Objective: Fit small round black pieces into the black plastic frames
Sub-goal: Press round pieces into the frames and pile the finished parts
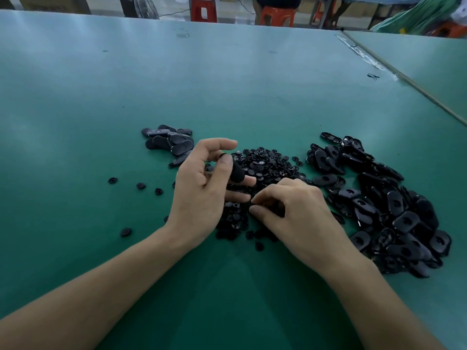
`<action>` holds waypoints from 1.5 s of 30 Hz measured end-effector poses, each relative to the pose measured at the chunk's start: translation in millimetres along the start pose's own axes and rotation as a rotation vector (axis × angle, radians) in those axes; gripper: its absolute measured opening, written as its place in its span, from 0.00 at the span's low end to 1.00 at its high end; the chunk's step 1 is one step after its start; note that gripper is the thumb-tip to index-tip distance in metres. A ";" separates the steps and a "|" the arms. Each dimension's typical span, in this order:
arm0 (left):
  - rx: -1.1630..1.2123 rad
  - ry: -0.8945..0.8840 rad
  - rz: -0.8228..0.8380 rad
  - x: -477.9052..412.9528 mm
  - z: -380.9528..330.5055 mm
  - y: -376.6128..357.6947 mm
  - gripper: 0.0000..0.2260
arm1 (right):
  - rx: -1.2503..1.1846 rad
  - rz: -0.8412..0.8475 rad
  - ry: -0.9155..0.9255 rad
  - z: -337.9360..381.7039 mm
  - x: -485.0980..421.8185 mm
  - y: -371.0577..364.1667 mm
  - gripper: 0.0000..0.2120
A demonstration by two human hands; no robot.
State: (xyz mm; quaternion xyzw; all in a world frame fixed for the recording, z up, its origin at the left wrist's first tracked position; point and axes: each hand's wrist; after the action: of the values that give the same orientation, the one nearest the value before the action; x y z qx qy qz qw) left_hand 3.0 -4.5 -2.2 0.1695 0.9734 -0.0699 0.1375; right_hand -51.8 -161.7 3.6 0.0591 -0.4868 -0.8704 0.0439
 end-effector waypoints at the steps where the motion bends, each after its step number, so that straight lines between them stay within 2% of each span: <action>1: 0.000 0.004 0.003 -0.3 0.1 0.0 0.10 | 0.008 0.000 -0.003 1.3 0.2 0.4 0.05; 9: 0.011 0.045 0.007 -2.9 5.0 4.0 0.11 | 0.061 0.035 -0.012 7.7 0.9 -0.2 0.06; 13: 0.008 0.034 -0.001 -3.0 7.1 4.7 0.06 | -0.047 -0.100 0.003 8.0 0.4 -0.7 0.06; 18: -0.014 0.028 0.019 -2.2 8.1 4.5 0.11 | -0.187 -0.267 0.009 6.3 -1.6 -0.3 0.04; 23: -0.063 0.030 0.036 -1.2 7.4 4.1 0.13 | -0.283 -0.300 0.021 4.6 -1.5 -0.3 0.07; 31: -0.185 0.032 0.056 -1.2 6.6 3.9 0.09 | -0.430 -0.407 0.065 3.9 -3.2 0.9 0.07; 36: -0.198 0.036 0.085 -0.2 6.1 3.9 0.07 | -0.625 -0.368 0.038 2.6 -4.3 0.2 0.07; 45: -0.233 -0.002 0.133 1.7 3.6 2.1 0.08 | -0.609 -0.316 0.011 3.8 -3.2 -1.9 0.07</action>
State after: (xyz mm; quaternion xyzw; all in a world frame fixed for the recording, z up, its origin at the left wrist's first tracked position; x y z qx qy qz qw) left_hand 3.1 -2.7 -6.3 0.2165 0.9613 0.0529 0.1618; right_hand -49.2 -157.0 4.2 0.1224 -0.1892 -0.9715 -0.0731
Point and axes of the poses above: each hand's wrist, its own x-axis away from the middle knuckle, its own y-axis out of the back of the hand, z = x × y, and after that the axes turned 10 degrees about z, right-handed
